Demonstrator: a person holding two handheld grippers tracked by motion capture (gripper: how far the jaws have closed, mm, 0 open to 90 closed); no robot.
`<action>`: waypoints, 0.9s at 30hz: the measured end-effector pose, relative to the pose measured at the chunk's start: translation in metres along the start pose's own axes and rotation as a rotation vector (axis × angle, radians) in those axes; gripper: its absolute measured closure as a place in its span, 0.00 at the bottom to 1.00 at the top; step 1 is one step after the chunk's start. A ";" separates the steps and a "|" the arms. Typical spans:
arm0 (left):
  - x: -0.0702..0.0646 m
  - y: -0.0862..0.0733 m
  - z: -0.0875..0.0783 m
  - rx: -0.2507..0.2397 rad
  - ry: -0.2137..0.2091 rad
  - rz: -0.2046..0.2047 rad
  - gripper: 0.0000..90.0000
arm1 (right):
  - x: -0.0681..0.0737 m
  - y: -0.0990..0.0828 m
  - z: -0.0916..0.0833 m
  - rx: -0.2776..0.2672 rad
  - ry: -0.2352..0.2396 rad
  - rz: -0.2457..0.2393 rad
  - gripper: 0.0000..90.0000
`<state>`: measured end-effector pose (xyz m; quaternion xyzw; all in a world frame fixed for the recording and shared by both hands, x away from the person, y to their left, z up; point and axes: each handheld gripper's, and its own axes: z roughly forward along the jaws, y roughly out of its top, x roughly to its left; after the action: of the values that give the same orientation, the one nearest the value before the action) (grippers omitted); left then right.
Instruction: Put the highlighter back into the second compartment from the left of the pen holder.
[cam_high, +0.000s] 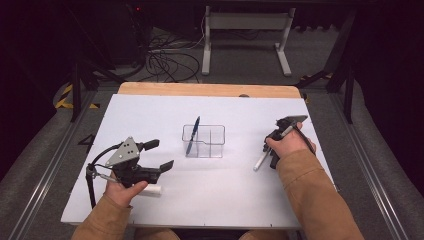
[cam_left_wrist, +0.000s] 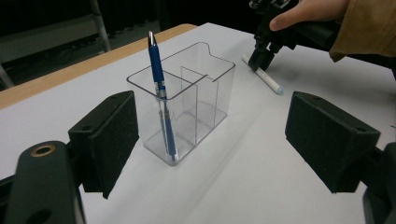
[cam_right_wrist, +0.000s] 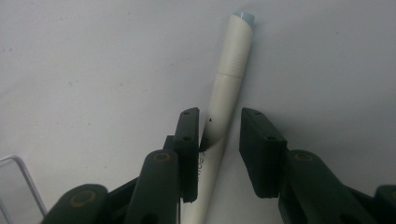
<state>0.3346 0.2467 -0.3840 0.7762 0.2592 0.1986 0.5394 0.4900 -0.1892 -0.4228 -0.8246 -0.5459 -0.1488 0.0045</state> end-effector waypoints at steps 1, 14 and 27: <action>0.000 0.000 0.000 0.000 0.000 0.000 0.20 | 0.000 0.000 0.000 0.000 -0.001 0.005 0.77; 0.000 -0.001 0.001 0.003 0.002 0.006 0.20 | 0.001 -0.001 0.001 -0.015 -0.020 0.039 0.82; -0.001 -0.001 0.002 0.003 -0.003 0.004 0.20 | -0.001 -0.001 0.001 -0.018 -0.021 0.075 0.87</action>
<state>0.3349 0.2447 -0.3857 0.7778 0.2570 0.1982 0.5383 0.4889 -0.1890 -0.4238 -0.8459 -0.5133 -0.1445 -0.0031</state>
